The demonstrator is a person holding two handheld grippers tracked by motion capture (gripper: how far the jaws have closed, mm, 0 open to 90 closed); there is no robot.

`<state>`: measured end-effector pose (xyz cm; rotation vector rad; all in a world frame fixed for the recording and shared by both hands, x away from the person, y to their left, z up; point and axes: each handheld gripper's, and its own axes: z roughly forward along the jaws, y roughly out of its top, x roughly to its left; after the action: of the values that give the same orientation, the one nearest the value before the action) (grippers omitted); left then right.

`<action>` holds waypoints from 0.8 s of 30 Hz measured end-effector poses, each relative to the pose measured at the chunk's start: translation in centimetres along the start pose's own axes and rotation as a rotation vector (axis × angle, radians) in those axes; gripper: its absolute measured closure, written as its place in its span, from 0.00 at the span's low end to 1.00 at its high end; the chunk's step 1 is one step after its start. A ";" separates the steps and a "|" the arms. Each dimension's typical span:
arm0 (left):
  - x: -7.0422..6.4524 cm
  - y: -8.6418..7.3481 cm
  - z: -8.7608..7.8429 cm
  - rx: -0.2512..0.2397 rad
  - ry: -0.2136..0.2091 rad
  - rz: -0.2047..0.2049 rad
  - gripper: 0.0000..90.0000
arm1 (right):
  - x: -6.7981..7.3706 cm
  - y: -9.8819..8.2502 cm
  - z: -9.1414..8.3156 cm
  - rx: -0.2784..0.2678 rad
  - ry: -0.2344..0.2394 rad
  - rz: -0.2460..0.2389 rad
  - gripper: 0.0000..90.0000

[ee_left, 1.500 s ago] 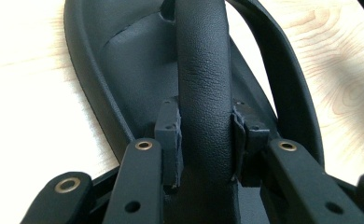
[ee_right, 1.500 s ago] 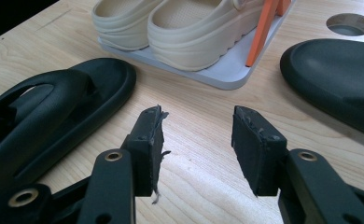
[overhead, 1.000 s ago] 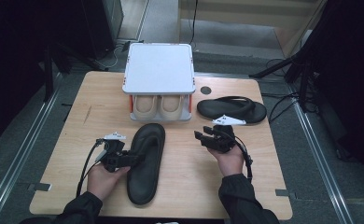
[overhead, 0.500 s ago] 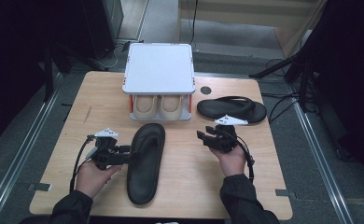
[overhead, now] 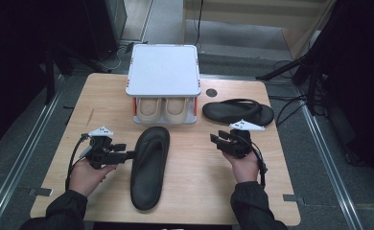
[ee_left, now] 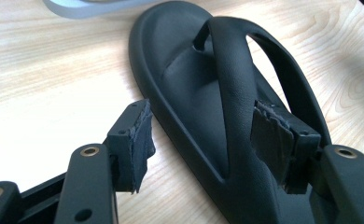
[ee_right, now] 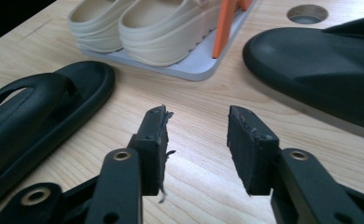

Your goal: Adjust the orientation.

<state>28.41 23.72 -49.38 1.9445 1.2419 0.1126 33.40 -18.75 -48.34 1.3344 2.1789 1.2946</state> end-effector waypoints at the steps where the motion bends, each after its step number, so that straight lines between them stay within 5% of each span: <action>1: 0.1 0.0 0.0 -0.001 0.004 0.006 0.43 | -0.2 0.0 -0.1 -0.003 -0.003 0.004 0.68; 6: 0.5 0.1 0.0 -0.006 0.017 0.001 0.43 | -1.1 0.0 -1.0 -0.013 -0.006 0.035 0.76; 11: 0.7 0.1 -0.1 -0.009 0.020 0.007 0.43 | -2.1 0.2 -2.2 -0.009 -0.065 0.027 0.89; 17: 1.1 0.2 -0.1 -0.014 0.020 -0.007 0.43 | -4.6 0.0 -2.6 -0.007 -0.091 0.088 0.98; 24: 1.2 0.2 -0.1 -0.011 0.022 -0.010 0.43 | -7.6 -0.4 -2.3 0.005 -0.179 0.125 1.00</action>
<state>29.09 24.75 -49.58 1.9325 1.2631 0.1357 35.84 -26.26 -48.92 1.5460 2.0081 1.1624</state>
